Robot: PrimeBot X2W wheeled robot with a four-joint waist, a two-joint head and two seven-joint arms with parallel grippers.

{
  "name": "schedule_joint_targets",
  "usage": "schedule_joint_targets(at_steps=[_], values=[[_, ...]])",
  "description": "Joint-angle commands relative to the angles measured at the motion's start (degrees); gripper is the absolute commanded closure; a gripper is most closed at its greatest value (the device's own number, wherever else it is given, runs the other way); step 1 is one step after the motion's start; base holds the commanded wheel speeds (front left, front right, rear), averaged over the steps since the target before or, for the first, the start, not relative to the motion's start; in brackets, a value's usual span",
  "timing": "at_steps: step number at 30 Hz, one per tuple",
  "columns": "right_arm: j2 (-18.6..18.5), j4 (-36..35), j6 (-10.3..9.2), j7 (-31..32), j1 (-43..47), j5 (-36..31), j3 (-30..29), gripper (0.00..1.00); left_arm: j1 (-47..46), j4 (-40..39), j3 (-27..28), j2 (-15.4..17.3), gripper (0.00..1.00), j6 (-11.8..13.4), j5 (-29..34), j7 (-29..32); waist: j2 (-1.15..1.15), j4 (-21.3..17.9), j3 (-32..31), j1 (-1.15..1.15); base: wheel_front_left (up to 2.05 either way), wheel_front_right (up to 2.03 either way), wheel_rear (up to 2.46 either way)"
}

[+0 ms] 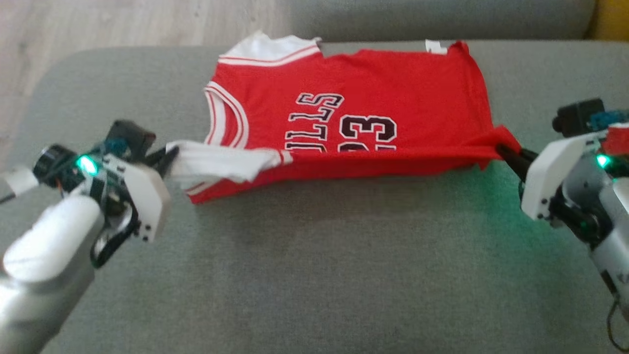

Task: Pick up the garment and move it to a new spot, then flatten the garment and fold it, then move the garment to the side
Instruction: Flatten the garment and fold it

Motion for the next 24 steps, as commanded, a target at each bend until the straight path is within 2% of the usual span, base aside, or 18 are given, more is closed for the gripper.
schedule_joint_targets(at_steps=[1, 9, 16, 17, 18, 19, 22, 24], values=[[-0.27, -0.59, -0.05, 0.17, -2.49, -1.15, -0.23, 1.0, -5.18, 0.52, 2.49, 1.27, 1.0, -0.31, 0.91, -0.41, 0.0, -1.54, 2.38, -0.01, 0.0, 0.0, 0.0], [4.4, 4.37, -0.05, -1.59, -8.94, -4.8, 1.54, 1.0, -13.49, 10.83, -0.21, -2.49, 1.0, -2.34, 4.48, -1.77, 0.0, -3.99, 7.01, -0.01, 0.0, 0.0, 0.0], [6.76, 8.09, -0.05, -3.79, -13.04, -5.8, 2.98, 1.0, -19.37, 18.97, -1.2, -5.6, 1.0, -0.09, 9.09, -7.47, 0.0, -4.94, 9.52, -0.01, 0.0, 0.0, 0.0], [7.03, 8.72, -0.05, -4.2, -13.56, -5.85, 3.11, 1.0, -19.86, 20.19, -1.32, -6.17, 0.94, 0.02, 9.34, -8.03, 0.0, -5.01, 9.75, -0.01, 0.0, 0.0, 0.0], [7.31, 9.36, -0.05, -4.81, -14.11, -5.96, 3.07, 0.92, -20.3, 21.4, -1.21, -6.75, 0.58, 0.24, 9.33, -8.68, 0.0, -5.06, 10.01, -0.01, 0.0, 0.0, 0.0], [7.68, 9.94, -0.05, -5.67, -14.64, -5.92, 2.84, 0.0, -20.72, 22.54, -0.99, -7.32, 0.0, 0.59, 9.28, -9.51, 0.0, -5.09, 10.24, -0.01, 0.0, 0.0, 0.0], [8.85, 11.65, -0.05, -8.82, -16.14, -5.66, 1.75, 0.0, -21.72, 25.87, -0.53, -8.7, 0.0, 1.85, 9.38, -12.01, 0.0, -4.99, 10.63, -0.01, 0.0, 0.0, 0.0], [9.34, 12.4, -0.05, -12.43, -17.0, -5.85, 0.67, 0.0, -22.37, 27.51, 0.46, -9.63, 0.0, 3.7, 9.28, -15.28, 0.0, -4.74, 10.69, -0.01, 0.0, 0.0, 0.0]])
